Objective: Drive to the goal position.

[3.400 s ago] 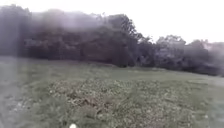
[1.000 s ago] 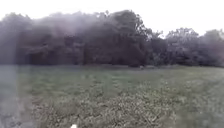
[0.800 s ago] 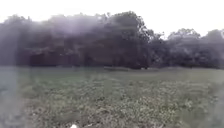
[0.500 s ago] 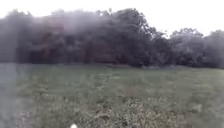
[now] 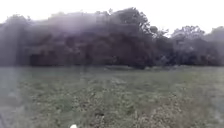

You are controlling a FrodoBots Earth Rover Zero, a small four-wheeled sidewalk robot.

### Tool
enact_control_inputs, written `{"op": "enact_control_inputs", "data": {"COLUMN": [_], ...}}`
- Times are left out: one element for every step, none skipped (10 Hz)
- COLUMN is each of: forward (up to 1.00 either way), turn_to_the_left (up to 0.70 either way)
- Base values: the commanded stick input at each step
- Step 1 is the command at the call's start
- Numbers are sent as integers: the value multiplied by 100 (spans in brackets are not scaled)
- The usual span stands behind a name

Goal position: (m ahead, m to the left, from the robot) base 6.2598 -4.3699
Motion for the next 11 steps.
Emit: {"op": "enact_control_inputs", "data": {"forward": [70, 70, 70, 70, 70, 70, 70, 70, 70, 70, 70], "turn_to_the_left": [0, 0, 0, 0, 0, 23, 34, 32, 0, 0, 0]}}
